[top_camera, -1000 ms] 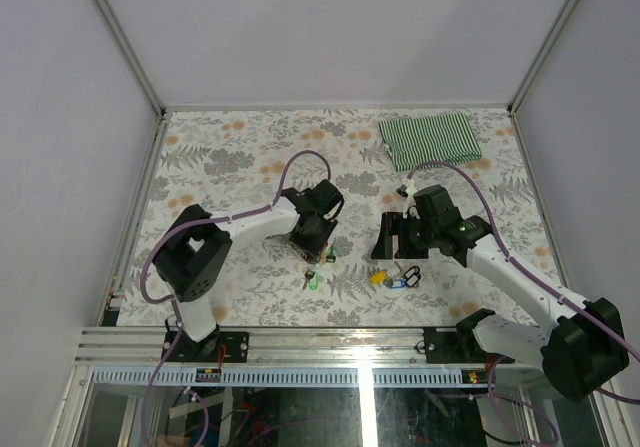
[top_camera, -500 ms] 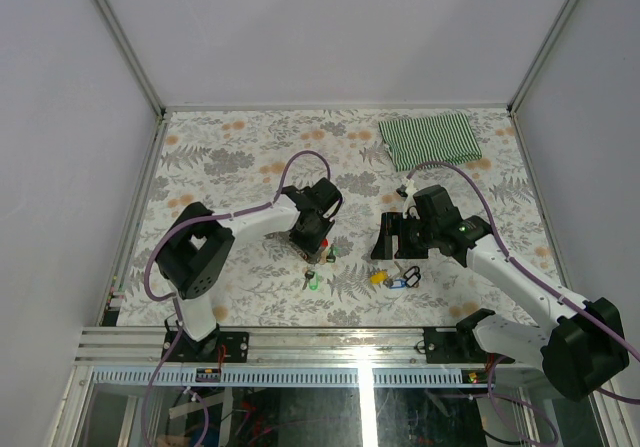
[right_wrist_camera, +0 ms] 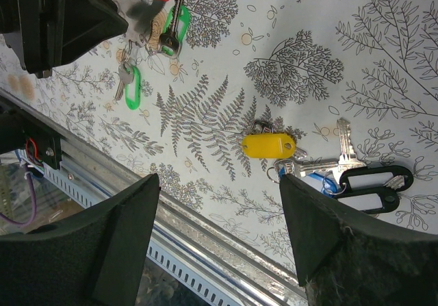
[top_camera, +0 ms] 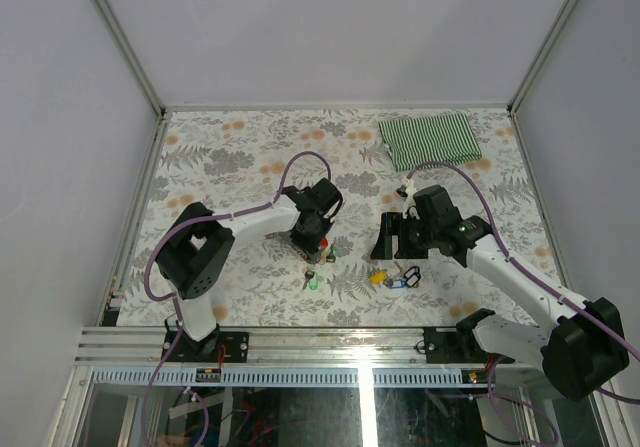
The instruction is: Put the keys on the keyring
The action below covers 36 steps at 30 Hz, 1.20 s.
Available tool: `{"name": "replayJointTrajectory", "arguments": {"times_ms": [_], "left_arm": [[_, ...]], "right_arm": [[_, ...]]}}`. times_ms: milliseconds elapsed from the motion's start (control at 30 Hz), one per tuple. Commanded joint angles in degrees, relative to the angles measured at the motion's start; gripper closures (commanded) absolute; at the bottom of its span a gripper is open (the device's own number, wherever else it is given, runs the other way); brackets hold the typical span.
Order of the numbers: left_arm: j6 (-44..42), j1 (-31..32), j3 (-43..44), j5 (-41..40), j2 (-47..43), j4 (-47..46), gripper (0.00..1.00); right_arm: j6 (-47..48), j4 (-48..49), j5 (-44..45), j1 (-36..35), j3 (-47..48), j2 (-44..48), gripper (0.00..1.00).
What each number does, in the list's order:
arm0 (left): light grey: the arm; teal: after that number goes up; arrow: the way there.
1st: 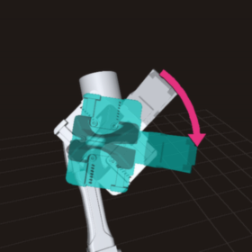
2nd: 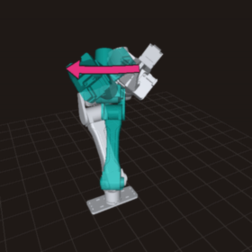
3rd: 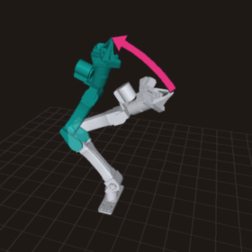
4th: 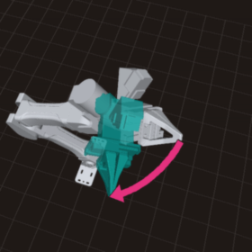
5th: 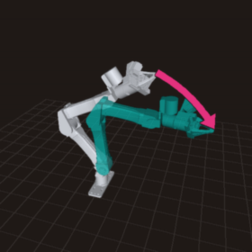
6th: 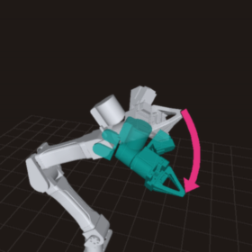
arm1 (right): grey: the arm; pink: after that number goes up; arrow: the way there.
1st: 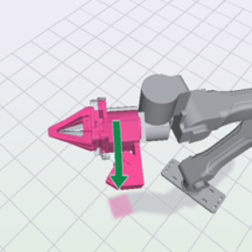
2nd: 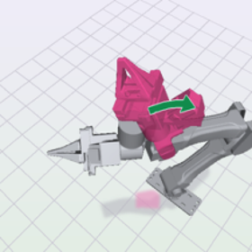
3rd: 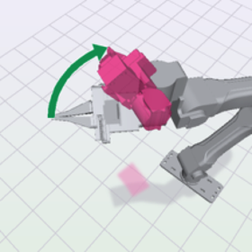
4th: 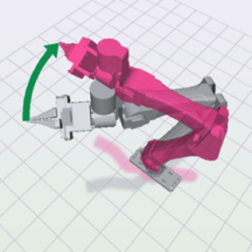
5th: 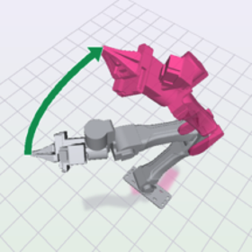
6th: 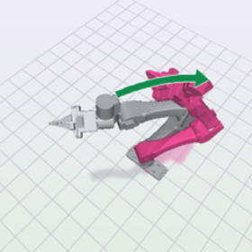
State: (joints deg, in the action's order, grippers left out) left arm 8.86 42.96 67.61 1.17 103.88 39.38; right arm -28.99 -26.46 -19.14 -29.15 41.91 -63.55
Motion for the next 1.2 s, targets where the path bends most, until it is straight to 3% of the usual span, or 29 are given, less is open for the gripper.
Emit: {"name": "replayJointTrajectory", "arguments": {"times_ms": [0, 233, 467, 833, 1167], "left_arm": [[-0.8, -0.5, -0.3, 0.8, -0.4, 1.1, 0.81], [-0.9, -0.5, -0.7, -0.5, -1.3, 2.0, 0.83], [-0.9, -0.5, 0.4, -1.6, -0.9, 2.0, 0.71], [-0.7, -0.5, -0.6, -2.7, -0.8, 2.0, 0.70], [0.1, -0.4, -1.2, -0.1, -1.9, 2.1, 0.92]], "right_arm": [[-0.4, 0.4, -0.4, -0.6, 0.6, 0.9, 0.22], [-0.6, 0.5, -0.5, -0.6, 0.7, 0.9, 0.22], [-0.4, 0.4, -0.6, -0.8, 0.8, 0.9, 0.22], [-0.5, 0.6, -0.7, -0.8, 1.0, 0.5, 0.22], [-0.6, 0.6, -0.6, -1.0, 0.7, 0.7, 0.21]]}}
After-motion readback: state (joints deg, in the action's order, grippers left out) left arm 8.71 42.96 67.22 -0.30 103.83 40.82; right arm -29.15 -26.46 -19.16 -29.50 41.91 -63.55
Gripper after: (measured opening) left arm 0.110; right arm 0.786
